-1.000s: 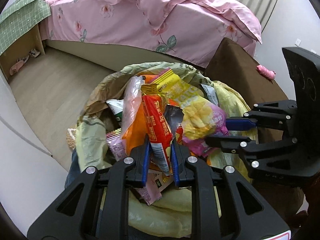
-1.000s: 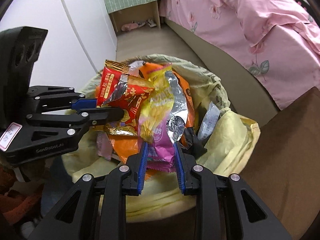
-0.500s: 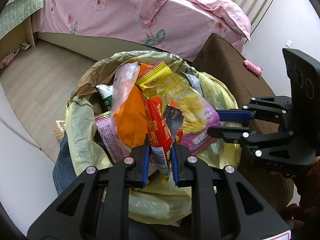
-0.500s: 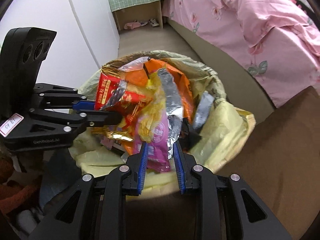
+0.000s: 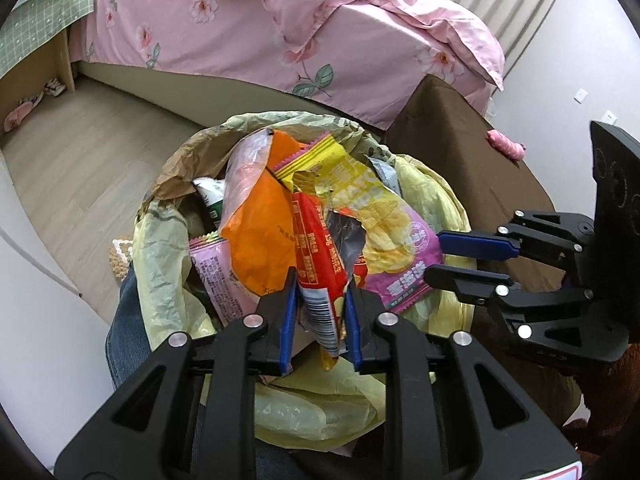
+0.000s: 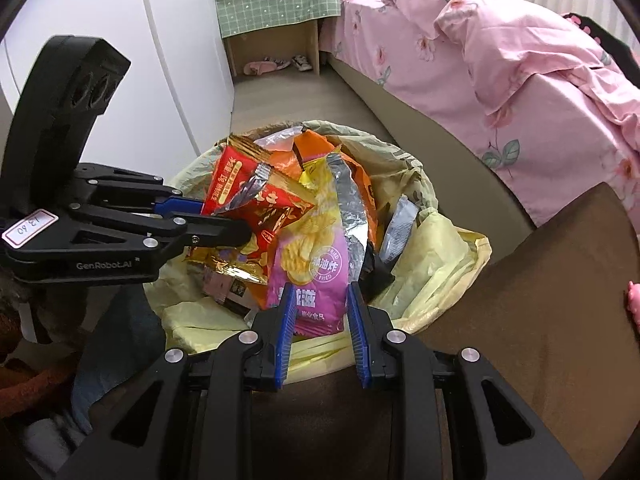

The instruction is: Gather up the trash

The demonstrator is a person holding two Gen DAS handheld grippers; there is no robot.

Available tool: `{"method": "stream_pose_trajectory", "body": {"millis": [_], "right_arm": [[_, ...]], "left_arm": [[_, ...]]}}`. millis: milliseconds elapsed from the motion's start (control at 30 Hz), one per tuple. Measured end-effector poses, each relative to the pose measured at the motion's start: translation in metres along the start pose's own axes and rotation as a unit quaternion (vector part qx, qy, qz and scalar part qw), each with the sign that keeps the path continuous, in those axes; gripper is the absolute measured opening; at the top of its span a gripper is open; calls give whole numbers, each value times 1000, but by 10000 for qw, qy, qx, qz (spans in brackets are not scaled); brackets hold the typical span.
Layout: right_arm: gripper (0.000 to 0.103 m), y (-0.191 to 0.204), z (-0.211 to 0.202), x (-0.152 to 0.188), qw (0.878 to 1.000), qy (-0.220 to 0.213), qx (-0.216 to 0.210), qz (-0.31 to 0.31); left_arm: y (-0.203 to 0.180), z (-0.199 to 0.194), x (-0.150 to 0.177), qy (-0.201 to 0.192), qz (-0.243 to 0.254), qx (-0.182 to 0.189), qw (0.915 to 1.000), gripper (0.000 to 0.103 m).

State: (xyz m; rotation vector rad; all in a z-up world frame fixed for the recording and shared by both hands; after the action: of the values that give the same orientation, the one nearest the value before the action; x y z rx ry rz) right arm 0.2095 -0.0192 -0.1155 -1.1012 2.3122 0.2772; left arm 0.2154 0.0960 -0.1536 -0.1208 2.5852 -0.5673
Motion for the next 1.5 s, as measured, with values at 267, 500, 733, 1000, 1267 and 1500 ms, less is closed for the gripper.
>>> {"method": "stream_pose_trajectory", "body": {"millis": [267,500,733,1000,1267,1500], "right_arm": [[26,-5,-33,11,9981,-412,237,398],[41,5,-79,29,9944,-748,369,649],[51,41,-142,56,9844,-1176,899,951],[58,71,-181,81,9731,-1373,1329,1285],[58,75,-195,103,9659,-1409,1463,1608],[58,76,-191,109,9658,-1337,1465,1672]], "left_arm": [[-14,-24,-3,-327,12,-20,9995,56],[-26,-50,10,-583,-147,-278,9978,67],[-59,-123,57,-1245,42,-640,9901,72],[-91,-173,102,-1956,433,-915,9755,72],[-88,-183,107,-2087,314,-1194,9702,72],[-93,-180,111,-2015,443,-1164,9715,72]]}}
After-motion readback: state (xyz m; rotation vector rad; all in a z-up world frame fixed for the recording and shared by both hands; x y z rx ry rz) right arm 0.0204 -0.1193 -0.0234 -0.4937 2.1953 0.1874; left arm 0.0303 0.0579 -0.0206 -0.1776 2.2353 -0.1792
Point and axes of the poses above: each gripper's, at about its wrist camera, not at the fingertips, and z roughly the way its jaws point, y to its left, x to its underside, the point moved 5 cm from there along z, roughly the way its jaws point, and after that the axes turned 13 degrees about -z, right-handed, at the moved point
